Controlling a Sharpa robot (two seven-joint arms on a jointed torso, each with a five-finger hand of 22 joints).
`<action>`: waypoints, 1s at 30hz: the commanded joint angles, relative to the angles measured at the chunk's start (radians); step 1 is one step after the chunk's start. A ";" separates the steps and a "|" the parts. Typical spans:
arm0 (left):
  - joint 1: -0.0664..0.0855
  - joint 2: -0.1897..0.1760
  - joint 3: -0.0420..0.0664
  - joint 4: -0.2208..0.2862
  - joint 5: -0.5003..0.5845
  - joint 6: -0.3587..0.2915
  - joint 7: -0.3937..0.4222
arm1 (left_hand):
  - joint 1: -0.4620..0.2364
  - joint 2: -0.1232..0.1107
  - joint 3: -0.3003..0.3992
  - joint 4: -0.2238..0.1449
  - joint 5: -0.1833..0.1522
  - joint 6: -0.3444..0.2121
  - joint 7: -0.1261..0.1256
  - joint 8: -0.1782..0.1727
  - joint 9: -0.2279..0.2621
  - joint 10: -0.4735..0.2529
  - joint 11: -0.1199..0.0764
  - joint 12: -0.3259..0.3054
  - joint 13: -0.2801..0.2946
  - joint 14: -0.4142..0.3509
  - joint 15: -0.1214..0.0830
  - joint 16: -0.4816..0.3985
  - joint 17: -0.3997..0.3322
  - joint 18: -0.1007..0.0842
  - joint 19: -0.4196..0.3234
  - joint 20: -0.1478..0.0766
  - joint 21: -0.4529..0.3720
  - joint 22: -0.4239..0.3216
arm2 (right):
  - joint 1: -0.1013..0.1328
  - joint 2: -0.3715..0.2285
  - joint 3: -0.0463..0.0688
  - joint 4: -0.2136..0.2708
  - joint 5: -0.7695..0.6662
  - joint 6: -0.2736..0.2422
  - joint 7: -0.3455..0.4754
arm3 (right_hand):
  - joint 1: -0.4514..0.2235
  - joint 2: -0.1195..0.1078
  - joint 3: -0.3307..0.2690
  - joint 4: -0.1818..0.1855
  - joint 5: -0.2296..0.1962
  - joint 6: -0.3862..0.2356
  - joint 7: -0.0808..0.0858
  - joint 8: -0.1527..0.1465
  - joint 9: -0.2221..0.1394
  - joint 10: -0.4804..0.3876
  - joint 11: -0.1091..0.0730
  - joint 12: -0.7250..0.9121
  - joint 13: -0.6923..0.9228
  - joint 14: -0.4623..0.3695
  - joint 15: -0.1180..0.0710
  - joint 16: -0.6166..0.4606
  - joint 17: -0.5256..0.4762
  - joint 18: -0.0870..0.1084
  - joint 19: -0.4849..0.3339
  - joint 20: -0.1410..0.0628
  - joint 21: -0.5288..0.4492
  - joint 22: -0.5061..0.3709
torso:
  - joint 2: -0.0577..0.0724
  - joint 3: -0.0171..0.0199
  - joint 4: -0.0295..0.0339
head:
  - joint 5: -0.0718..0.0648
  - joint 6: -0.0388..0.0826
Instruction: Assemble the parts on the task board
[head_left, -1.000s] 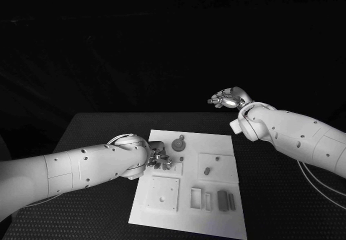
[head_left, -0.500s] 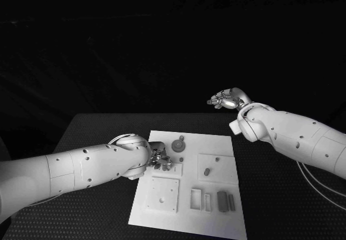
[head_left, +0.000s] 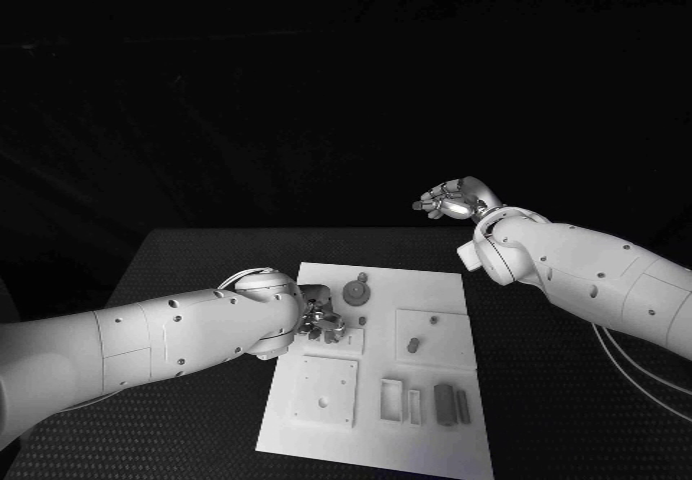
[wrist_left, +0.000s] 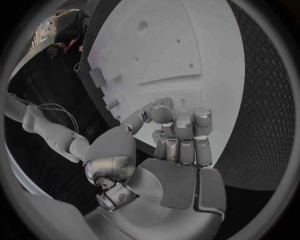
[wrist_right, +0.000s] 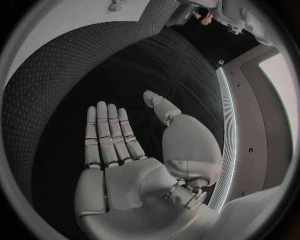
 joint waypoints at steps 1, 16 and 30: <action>-0.013 0.016 -0.006 0.012 0.016 0.069 0.021 | -0.014 0.010 0.018 0.020 -0.003 0.137 -0.086 0.007 0.001 -0.018 -0.019 0.009 0.001 0.046 -0.062 0.007 -0.002 0.020 0.005 -0.117 0.007 0.017 | 0.000 0.001 0.000 0.000 -0.011 0.013 0.008 | 0.013 0.002 0.007 -0.002 -0.006 -0.006 0.009 0.005 -0.002 0.007 0.001 -0.004 -0.002 -0.007 0.002 -0.002 -0.002 -0.013 -0.007 -0.001 -0.005 0.002 | 0.001 0.0002 -0.0004 | -0.002 0.001; -0.012 0.014 -0.006 0.010 0.037 0.087 0.016 | -0.078 0.031 0.014 0.040 -0.040 0.136 -0.086 0.016 -0.002 -0.025 -0.018 0.025 -0.010 0.039 -0.061 0.018 -0.016 0.020 0.002 -0.115 0.006 0.014 | 0.000 0.001 0.000 0.000 -0.013 0.014 0.008 | 0.019 0.004 0.011 -0.005 -0.006 -0.006 0.009 0.006 -0.004 0.008 0.001 -0.003 -0.008 -0.008 0.003 -0.001 -0.004 -0.013 -0.008 0.000 -0.007 0.003 | 0.000 -0.0006 0.0006 | -0.005 0.002; -0.012 0.011 -0.006 0.008 0.040 0.082 0.014 | -0.105 0.035 0.014 0.053 -0.062 0.136 -0.086 0.021 -0.004 -0.027 -0.018 0.030 -0.018 0.037 -0.061 0.023 -0.022 0.021 0.001 -0.116 0.007 0.014 | -0.001 0.002 0.000 -0.001 -0.014 0.014 0.008 | 0.021 0.004 0.013 -0.005 -0.004 -0.006 0.009 0.006 -0.005 0.008 0.001 -0.003 -0.011 -0.010 0.004 -0.001 -0.006 -0.013 -0.008 0.000 -0.009 0.004 | 0.001 -0.0011 0.0012 | -0.006 0.002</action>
